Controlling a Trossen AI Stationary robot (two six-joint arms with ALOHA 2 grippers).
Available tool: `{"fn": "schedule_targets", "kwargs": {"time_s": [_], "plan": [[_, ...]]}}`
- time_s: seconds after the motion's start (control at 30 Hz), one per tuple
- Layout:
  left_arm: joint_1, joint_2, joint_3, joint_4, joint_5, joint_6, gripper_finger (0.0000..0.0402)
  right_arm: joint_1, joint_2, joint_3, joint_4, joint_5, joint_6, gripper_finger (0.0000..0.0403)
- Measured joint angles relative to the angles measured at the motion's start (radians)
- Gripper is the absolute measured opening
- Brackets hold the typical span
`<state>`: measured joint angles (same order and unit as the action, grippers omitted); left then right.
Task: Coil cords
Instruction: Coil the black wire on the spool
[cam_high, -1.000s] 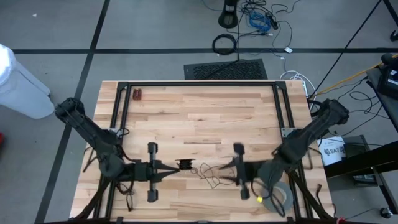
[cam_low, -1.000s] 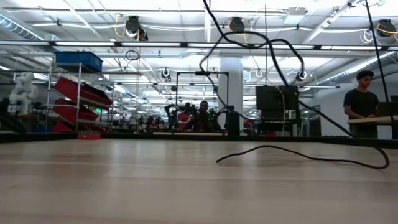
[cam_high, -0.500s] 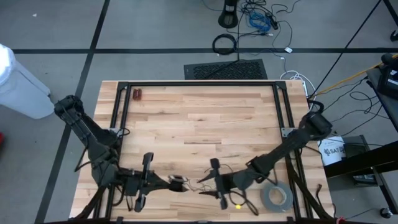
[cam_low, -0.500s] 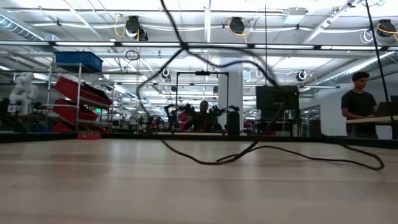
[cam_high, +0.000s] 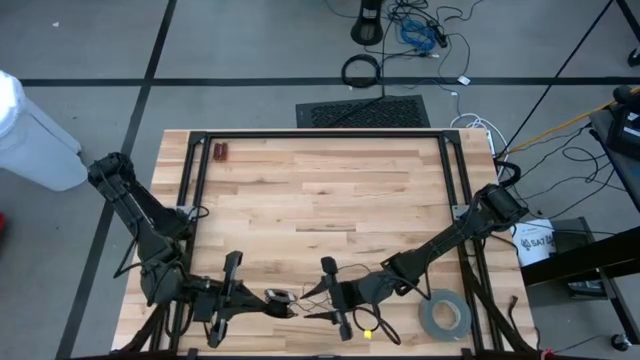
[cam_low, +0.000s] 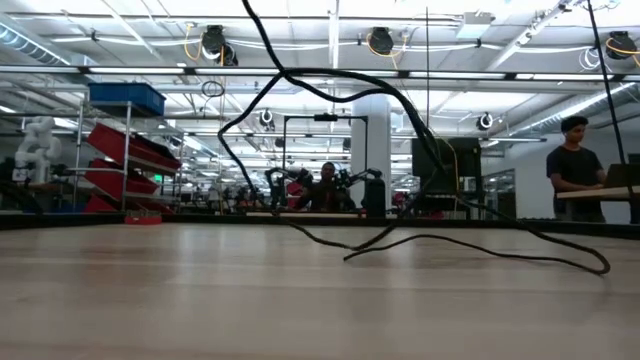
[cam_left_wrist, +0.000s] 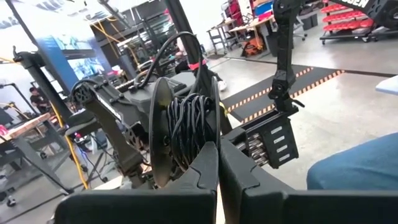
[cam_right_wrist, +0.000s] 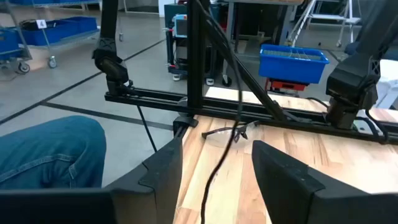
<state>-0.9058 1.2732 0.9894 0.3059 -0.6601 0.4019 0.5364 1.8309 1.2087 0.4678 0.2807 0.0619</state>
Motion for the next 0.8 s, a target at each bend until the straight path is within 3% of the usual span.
{"fn": "schedule_targets", "kwargs": {"time_s": [0.8], "plan": [[0.002, 0.000, 0.000, 0.001, -0.003, 0.001, 0.0000, -0.039, 0.013, 0.000, 0.018, -0.078, 0.059, 0.0104]]}}
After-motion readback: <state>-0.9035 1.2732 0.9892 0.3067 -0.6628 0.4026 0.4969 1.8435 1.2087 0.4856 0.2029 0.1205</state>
